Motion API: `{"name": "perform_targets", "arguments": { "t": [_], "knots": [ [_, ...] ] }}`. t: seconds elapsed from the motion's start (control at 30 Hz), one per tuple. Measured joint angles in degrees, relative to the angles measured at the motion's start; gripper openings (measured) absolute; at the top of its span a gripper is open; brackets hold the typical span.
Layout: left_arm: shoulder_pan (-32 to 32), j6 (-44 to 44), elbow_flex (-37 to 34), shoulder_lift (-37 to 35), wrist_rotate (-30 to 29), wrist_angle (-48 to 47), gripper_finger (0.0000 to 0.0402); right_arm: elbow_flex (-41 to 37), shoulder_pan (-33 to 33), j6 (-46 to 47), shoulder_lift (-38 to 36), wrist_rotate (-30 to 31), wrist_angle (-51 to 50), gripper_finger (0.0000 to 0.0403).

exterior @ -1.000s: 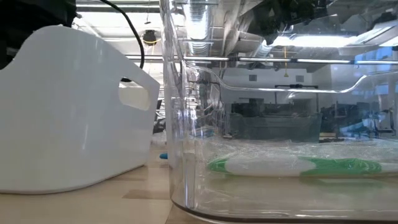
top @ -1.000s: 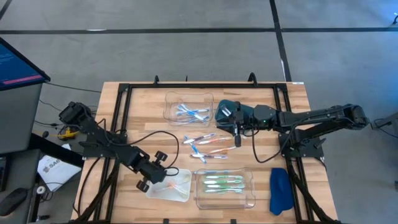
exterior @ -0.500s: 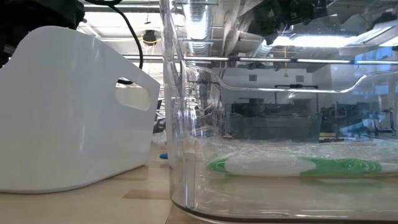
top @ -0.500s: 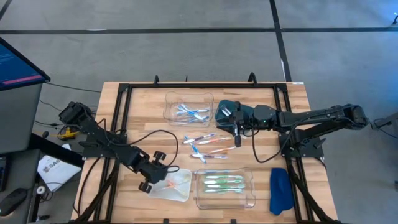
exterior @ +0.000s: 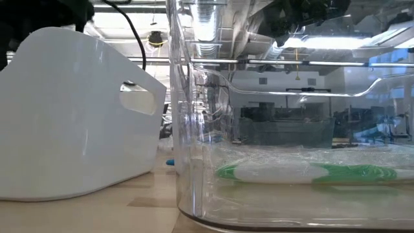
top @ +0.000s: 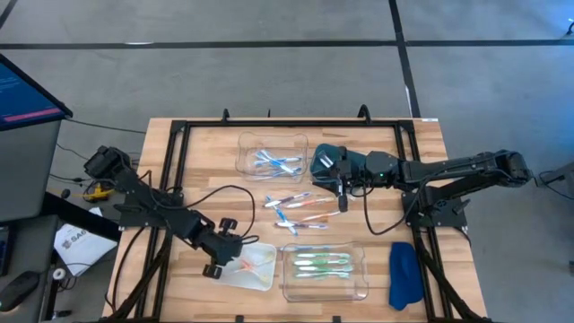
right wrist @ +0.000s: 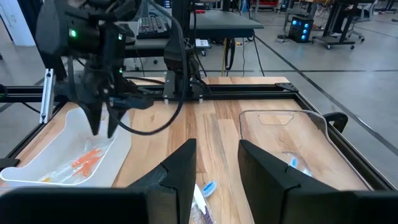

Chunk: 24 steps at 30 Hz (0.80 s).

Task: Pick & Place Toothbrushes
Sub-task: Put the orange toothbrush into the white bin

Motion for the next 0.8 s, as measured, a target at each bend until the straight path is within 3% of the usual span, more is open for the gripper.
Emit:
{"name": "perform_targets", "arguments": {
  "t": [0.27, 0.47, 0.8],
  "knots": [
    [0.0, -0.4, 0.8, -5.8, -0.2, 5.3, 0.0133, 0.0, 0.0, 0.0, 0.0, 0.0, 0.1, 0.0113],
    [0.0, 0.9, 0.9, -10.7, -3.0, 14.3, 0.0132, 0.0, 0.1, 0.5, 0.0, -0.1, -0.5, 0.0113],
    [0.4, 18.8, 0.8, -12.1, -9.3, 29.9, 0.0131, 0.0, 0.1, 3.1, 0.0, -3.2, -17.0, 0.0113]
  ]
}}
